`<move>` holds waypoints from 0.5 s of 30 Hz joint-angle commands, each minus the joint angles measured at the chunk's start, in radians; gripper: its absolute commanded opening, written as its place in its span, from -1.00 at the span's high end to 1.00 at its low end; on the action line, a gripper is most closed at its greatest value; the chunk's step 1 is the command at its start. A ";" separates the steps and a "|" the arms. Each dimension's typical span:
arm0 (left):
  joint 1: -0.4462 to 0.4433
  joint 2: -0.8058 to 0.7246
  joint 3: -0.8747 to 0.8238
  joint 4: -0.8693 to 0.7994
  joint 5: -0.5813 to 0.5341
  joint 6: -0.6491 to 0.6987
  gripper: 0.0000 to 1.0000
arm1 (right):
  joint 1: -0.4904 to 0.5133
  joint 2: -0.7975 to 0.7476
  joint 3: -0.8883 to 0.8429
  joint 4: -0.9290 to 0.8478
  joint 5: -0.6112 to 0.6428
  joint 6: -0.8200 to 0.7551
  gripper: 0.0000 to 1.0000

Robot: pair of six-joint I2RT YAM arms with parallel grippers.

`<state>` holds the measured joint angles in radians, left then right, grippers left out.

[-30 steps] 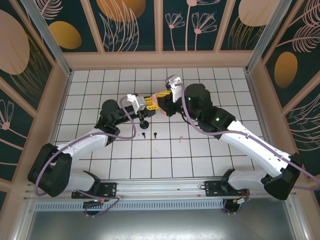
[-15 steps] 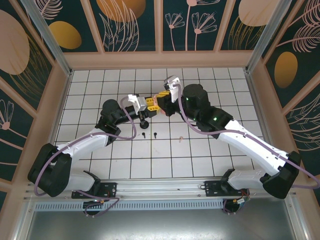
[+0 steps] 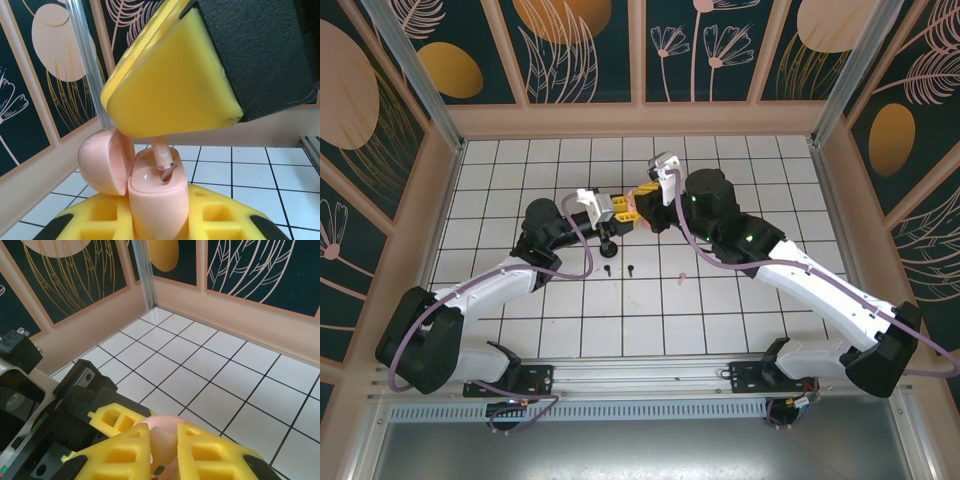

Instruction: Insert wireless bluetooth earbuds into charging case

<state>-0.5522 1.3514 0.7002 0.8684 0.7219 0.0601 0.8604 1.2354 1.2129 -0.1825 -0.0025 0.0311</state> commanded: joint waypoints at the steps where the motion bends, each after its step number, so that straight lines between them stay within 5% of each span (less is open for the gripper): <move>1: -0.006 -0.015 0.035 0.032 0.009 0.003 1.00 | 0.008 -0.014 -0.024 -0.020 0.012 -0.017 0.69; 15: -0.006 -0.019 0.045 0.024 0.008 -0.005 1.00 | 0.008 -0.031 -0.046 -0.043 0.007 -0.026 0.71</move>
<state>-0.5522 1.3510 0.7006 0.8482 0.7254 0.0597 0.8604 1.2217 1.1877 -0.1848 0.0063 0.0261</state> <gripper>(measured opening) 0.208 0.150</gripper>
